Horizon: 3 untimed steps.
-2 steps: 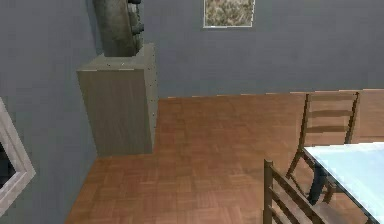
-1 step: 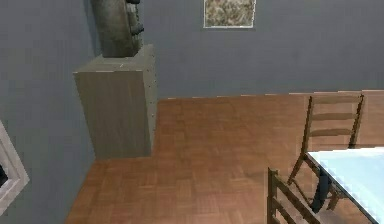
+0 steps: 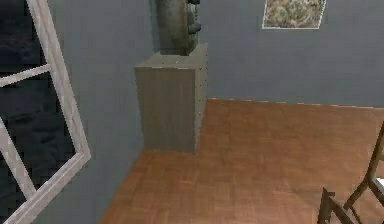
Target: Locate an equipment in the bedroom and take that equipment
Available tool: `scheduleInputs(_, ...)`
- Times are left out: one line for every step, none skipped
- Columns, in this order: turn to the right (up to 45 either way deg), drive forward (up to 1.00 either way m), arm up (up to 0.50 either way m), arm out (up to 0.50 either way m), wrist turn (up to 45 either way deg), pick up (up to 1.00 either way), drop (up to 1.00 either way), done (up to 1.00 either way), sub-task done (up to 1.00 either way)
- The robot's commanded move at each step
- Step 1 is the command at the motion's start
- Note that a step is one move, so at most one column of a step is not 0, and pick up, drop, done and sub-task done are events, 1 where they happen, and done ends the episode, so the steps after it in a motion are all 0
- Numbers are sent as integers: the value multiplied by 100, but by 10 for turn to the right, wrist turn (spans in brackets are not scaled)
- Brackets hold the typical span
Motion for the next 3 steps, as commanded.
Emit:
scheduleInputs(0,75,0,0,0,0,0,0,0)
scheduleInputs(420,0,0,0,0,0,0,0,0)
scheduleInputs(0,100,0,0,0,0,0,0,0)
